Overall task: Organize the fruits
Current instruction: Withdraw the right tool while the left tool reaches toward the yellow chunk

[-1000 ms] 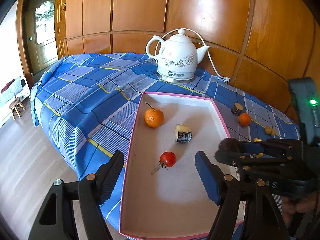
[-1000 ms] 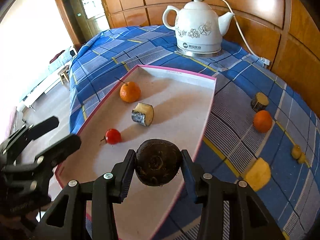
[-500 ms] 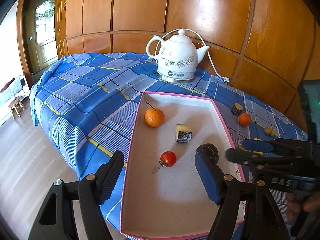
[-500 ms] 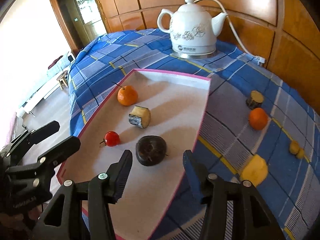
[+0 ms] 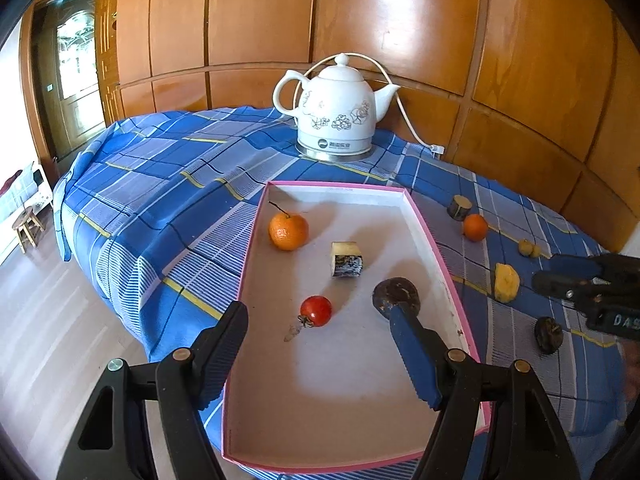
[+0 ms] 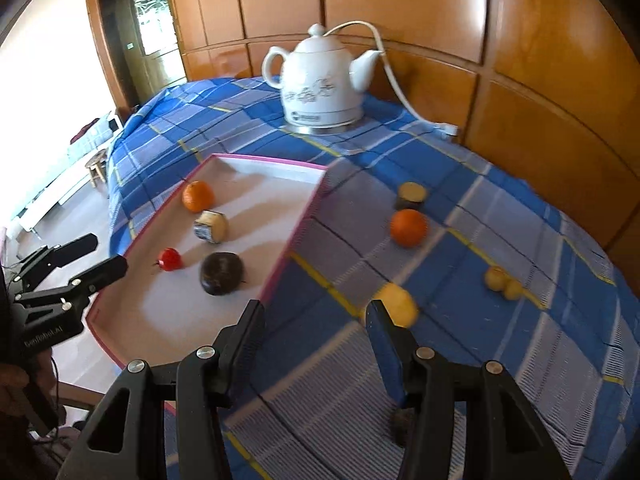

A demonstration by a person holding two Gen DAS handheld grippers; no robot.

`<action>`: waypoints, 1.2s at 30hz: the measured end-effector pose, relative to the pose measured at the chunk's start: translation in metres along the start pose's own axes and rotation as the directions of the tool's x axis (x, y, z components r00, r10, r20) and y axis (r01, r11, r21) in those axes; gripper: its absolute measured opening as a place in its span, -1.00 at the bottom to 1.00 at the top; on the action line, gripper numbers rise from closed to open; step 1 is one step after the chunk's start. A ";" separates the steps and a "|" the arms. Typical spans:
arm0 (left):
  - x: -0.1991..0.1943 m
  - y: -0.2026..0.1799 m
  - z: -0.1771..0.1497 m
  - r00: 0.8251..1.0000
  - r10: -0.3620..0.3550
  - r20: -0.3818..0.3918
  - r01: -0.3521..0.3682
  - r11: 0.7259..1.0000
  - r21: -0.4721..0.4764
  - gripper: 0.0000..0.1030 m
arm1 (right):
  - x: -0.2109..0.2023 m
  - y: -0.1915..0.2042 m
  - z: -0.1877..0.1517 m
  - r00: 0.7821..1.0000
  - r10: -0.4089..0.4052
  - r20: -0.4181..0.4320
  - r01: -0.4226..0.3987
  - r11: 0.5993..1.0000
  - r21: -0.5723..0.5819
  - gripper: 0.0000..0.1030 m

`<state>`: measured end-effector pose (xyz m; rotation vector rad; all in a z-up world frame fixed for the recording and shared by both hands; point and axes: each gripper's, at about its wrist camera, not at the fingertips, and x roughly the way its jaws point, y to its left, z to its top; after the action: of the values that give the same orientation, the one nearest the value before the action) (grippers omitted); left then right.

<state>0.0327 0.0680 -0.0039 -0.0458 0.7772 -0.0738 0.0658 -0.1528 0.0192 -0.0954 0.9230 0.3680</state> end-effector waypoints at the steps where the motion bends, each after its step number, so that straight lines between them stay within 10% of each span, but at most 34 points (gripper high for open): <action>1: 0.000 -0.001 0.000 1.000 -0.001 -0.002 0.001 1.000 0.004 0.44 | -0.002 -0.004 -0.001 1.000 -0.011 0.000 0.011 1.000 0.002 0.04; 21: 0.006 -0.035 -0.003 0.999 -0.017 -0.031 0.020 0.995 0.093 0.44 | -0.029 -0.142 -0.040 0.963 -0.268 -0.037 0.270 0.945 0.182 0.04; 36: 0.015 -0.084 0.024 0.995 -0.095 -0.040 0.101 0.976 0.191 0.44 | -0.035 -0.191 -0.052 0.953 -0.291 -0.080 0.298 0.869 0.395 0.04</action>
<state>0.0561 -0.0170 0.0083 0.1016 0.7950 -0.2435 0.0739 -0.3526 0.0006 0.1407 0.9684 -0.1138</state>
